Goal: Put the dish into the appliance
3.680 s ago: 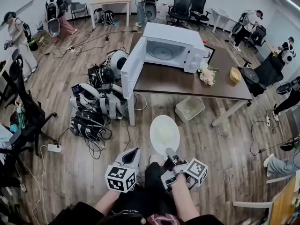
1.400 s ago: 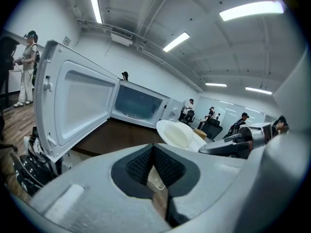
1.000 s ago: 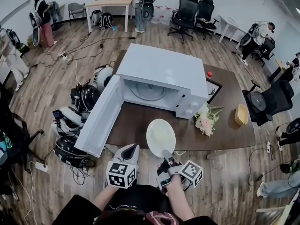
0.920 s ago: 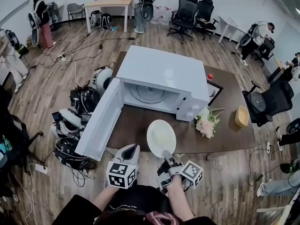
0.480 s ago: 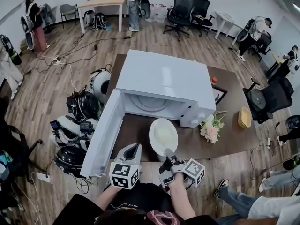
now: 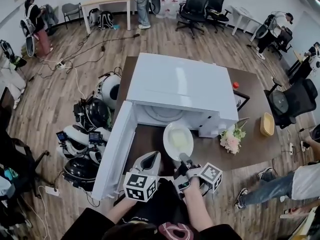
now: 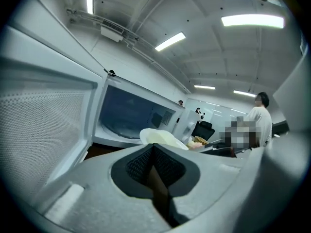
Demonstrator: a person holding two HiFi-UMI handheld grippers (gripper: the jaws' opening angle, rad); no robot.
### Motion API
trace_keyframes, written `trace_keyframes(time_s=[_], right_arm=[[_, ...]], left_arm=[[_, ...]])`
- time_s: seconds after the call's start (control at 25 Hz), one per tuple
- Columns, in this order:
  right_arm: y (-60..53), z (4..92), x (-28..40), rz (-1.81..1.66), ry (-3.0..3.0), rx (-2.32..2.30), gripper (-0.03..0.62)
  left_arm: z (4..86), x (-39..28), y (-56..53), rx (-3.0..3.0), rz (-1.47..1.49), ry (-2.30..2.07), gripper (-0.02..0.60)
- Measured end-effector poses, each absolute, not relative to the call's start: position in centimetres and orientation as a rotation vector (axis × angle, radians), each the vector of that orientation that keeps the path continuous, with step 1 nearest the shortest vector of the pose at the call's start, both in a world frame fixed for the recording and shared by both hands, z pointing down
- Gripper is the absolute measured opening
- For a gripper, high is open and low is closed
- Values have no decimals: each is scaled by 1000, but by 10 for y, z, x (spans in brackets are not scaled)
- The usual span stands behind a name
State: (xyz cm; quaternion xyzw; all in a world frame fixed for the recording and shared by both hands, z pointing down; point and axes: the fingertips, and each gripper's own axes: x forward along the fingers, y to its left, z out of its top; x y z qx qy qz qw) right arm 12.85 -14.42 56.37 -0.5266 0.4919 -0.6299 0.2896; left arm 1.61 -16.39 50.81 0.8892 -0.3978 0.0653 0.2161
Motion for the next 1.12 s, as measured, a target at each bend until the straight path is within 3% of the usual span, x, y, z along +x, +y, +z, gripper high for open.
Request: trace_keyframes(time_s=[1.12], right_arm=[[-228, 584, 142, -1844, 1237, -1382, 57]], left_arm=[[513, -5, -219, 2308, 163, -1325, 8]])
